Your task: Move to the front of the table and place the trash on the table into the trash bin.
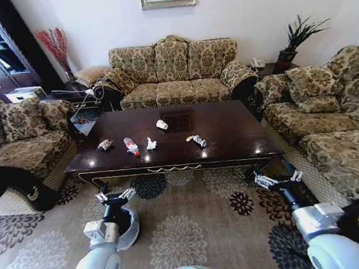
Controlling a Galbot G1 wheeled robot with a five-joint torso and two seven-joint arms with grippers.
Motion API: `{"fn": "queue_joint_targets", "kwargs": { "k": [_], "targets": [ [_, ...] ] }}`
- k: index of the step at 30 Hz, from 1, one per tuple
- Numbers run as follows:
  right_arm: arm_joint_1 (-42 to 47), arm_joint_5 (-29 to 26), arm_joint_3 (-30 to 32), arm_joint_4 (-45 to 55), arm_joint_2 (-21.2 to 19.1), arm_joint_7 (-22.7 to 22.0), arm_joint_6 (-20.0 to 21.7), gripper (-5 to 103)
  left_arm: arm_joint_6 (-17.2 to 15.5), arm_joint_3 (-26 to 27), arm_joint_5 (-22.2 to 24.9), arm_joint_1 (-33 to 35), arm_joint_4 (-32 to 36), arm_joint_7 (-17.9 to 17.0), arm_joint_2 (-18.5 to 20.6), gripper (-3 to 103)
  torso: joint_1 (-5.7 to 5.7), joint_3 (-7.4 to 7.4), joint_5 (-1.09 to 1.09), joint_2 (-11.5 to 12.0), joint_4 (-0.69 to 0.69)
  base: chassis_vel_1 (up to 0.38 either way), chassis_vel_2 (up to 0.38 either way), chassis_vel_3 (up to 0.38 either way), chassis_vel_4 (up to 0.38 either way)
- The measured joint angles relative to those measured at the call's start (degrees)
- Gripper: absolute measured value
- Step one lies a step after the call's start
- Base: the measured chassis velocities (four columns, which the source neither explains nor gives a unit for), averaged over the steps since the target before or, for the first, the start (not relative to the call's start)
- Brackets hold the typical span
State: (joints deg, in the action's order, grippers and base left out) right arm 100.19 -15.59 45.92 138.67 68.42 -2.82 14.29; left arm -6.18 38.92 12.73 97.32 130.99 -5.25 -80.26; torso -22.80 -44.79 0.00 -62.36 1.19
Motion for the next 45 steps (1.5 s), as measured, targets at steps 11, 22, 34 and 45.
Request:
{"fn": "queue_joint_targets", "kwargs": {
  "k": [11,22,34,45],
  "targets": [
    [-3.2,1.8,-4.5,2.2,0.1,-1.6,4.4,100,0.3,0.4,-0.5,-0.1,0.9,0.9,-1.3,100,0.0,0.0,-0.01,0.0,0.0,0.0,0.0,0.0,0.0],
    [-2.1,0.9,-2.5,3.0,1.6,-1.6,4.0,100,0.1,0.3,-0.3,0.0,1.9,1.0,-0.4,100,0.0,0.0,-0.01,0.0,-0.01,0.0,0.0,0.0,0.0],
    [-2.0,1.6,-3.3,2.5,2.5,-1.6,2.7,100,0.0,0.1,-0.3,0.0,2.1,1.2,-0.6,100,0.0,0.0,-0.01,0.0,-0.01,0.004,0.003,-0.007,-0.005],
    [-2.0,3.8,-5.3,1.7,3.0,-1.8,1.9,100,-0.6,-0.5,-0.9,0.1,2.6,1.3,-0.9,100,0.0,0.0,-0.03,0.0,-0.01,0.231,0.131,-0.226,-0.125]
  ]
}}
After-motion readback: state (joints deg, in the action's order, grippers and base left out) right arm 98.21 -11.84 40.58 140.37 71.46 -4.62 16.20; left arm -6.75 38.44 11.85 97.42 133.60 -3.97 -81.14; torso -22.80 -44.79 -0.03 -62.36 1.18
